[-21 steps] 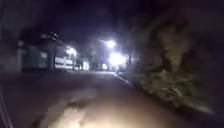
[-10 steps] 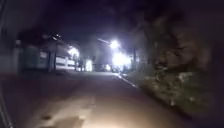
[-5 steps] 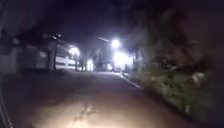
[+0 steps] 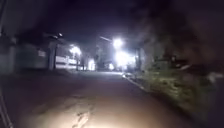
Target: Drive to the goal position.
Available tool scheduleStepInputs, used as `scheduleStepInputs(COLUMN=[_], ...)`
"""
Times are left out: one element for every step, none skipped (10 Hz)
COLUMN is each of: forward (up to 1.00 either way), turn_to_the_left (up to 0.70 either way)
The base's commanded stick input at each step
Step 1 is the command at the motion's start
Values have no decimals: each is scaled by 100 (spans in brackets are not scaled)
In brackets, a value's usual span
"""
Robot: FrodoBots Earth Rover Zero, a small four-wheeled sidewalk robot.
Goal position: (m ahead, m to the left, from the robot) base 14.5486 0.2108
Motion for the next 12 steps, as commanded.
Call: scheduleStepInputs(forward=[70,70,70,70,70,70,70,70,70,70,70,70], turn_to_the_left=[0,0,0,0,0,0,0,0,0,0,0,-13])
